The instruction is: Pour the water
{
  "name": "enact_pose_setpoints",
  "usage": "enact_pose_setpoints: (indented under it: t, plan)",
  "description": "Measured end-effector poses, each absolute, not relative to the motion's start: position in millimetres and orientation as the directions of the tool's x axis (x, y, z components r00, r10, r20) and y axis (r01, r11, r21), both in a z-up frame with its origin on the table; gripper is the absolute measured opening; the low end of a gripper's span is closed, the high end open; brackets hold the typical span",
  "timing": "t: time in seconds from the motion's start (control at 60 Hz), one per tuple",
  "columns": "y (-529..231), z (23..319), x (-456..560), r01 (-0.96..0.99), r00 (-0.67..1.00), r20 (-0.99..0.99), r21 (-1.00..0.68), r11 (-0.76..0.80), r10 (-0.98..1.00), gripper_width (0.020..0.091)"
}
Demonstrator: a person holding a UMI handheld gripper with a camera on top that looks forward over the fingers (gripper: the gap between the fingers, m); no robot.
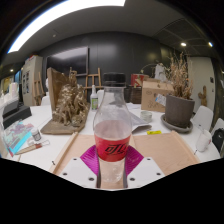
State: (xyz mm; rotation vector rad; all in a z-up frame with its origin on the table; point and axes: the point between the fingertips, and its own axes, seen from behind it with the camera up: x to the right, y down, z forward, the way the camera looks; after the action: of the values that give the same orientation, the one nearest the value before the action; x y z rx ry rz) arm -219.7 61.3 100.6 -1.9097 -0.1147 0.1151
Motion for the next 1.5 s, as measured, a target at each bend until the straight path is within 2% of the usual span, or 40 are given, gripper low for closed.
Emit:
enact_pose_setpoints:
  t: [0.15,0.3,0.433,0.517,0.6,0.75,0.917,1.033,1.183,1.333,1.5]
  plan:
    - [68,161,-202,-0.099,0.981,-0.141,-0.956,-0.278,0.137,0.029]
    - [76,224,-160,-0.334,0.916,-0.374,-0.911,-0.242,0.144,0.0288]
    - [83,265,-110,-0.591,0.764,-0.632,-0.767,-0.249,0.131,0.0286]
    - [90,276,-72,-0.74,0.619,-0.778,-0.623,-0.253,0.105,0.0285]
    - [97,275,-35,-0.859,0.437,-0.897,-0.438,-0.263,0.069,0.0282]
    - [119,251,24,-0.962,0.087,-0.996,-0.081,-0.262,-0.009,0.0288]
    - [130,234,64,-0.925,-0.293,-0.955,0.296,-0.239,-0.048,0.0287]
    - [137,228,75,-0.851,-0.463,-0.883,0.466,-0.244,-0.07,0.0285]
    - [141,220,85,-0.809,-0.528,-0.844,0.534,-0.247,-0.093,0.0286]
    - [142,224,90,-0.798,-0.534,-0.839,0.54,-0.267,-0.101,0.0285]
    - [140,234,90,-0.834,-0.444,-0.89,0.454,-0.314,-0.109,0.0284]
